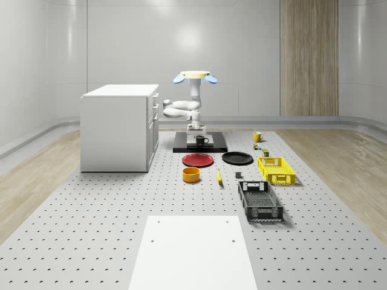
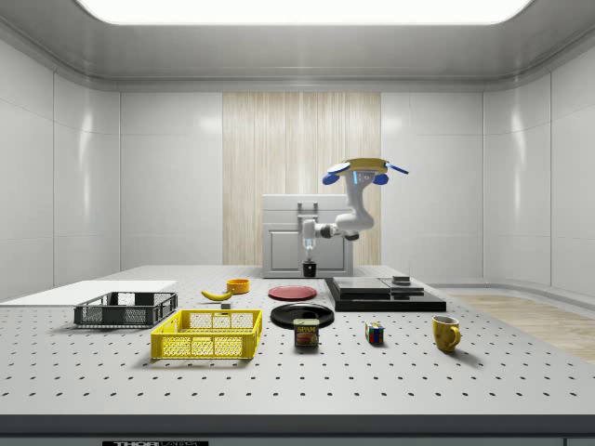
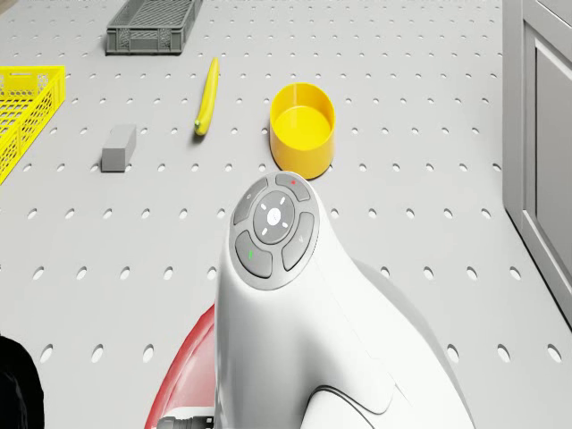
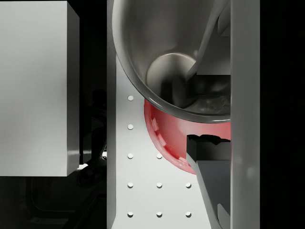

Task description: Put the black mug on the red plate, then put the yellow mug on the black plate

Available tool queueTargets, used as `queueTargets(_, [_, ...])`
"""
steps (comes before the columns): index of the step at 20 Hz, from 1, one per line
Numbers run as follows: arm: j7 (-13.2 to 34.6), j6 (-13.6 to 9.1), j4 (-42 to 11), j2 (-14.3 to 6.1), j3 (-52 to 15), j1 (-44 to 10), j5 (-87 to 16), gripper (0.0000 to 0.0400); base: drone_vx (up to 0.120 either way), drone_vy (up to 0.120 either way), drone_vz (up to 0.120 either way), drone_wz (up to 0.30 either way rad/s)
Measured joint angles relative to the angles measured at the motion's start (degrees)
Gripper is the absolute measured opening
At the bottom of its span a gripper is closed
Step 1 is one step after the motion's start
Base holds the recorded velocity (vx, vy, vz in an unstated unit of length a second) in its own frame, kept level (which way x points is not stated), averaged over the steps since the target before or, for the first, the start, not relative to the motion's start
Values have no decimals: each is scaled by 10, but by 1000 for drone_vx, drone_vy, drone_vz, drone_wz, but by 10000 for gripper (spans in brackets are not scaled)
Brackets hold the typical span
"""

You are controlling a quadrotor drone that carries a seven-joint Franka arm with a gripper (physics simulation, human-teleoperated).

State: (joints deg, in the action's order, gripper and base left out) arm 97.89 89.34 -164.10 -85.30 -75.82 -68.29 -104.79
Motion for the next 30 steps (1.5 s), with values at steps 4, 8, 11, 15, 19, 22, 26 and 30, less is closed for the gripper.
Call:
queueTargets(4, [1,2,0,-2,0,-1,1,110,120,0,0,0])
queueTargets(8, [1,4,0,-5,-1,-1,2,110,120,-100,0,0])
queueTargets(11, [1,6,0,-6,-1,-2,3,110,120,-120,0,0])
queueTargets(15, [2,8,0,-9,-1,-2,4,110,40,-20,0,0])
queueTargets(19, [2,10,1,-11,-2,-3,4,110,0,0,-30,0])
queueTargets(22, [2,12,1,-12,0,-3,4,110,0,0,0,0])
queueTargets(26, [2,22,6,-15,21,-6,-16,110,0,0,0,0])
queueTargets(30, [2,35,14,-17,52,-11,-45,110,0,0,0,0])
